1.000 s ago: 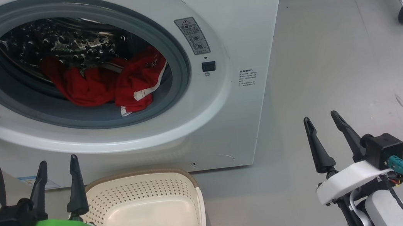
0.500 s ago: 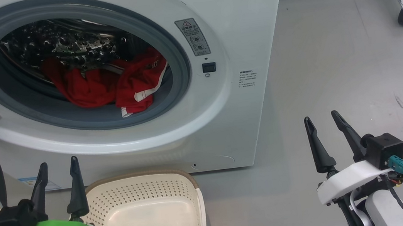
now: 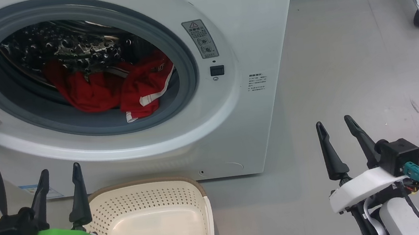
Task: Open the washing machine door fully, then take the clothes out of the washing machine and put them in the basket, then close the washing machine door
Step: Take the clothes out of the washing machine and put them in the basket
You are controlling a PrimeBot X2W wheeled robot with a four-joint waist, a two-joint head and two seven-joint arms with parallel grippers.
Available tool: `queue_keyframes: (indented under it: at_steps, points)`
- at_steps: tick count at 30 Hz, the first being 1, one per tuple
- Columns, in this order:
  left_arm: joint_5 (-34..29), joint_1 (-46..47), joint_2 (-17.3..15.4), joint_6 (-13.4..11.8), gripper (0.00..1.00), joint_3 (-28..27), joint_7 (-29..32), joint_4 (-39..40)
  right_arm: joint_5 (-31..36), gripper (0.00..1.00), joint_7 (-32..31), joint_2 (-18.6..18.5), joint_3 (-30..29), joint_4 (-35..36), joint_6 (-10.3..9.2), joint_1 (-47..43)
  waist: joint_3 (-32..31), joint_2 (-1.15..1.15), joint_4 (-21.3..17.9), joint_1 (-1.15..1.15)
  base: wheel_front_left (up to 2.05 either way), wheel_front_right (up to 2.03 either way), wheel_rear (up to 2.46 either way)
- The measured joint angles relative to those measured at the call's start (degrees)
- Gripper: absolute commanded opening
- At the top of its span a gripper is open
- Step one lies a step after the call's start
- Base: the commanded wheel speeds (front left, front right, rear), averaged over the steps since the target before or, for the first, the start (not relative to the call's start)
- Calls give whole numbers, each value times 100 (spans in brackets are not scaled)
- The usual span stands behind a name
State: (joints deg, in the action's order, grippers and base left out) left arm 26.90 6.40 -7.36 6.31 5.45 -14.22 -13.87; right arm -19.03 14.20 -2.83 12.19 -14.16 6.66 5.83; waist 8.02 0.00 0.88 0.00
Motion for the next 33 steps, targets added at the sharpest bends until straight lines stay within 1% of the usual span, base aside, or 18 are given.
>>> queue_keyframes:
  at_steps: [11, 25, 33]
  points:
    - [-1, 1, -58, -7, 100, -66, -3, 138, 1, 100, 0, 1, 40, 68, 1, 4, 204, 0, -98, 0, 0, 0, 0]
    - [-207, 96, -291, -353, 100, -222, 90, 296, 2, 100, 0, 1, 188, 245, -10, 100, 770, 0, -358, 0, 0, 0, 0]
    - [-409, 569, -628, -459, 100, -337, 365, 364, -3, 100, 3, 0, 408, 372, -24, 276, 1247, 0, -602, 0, 0, 0, 0]
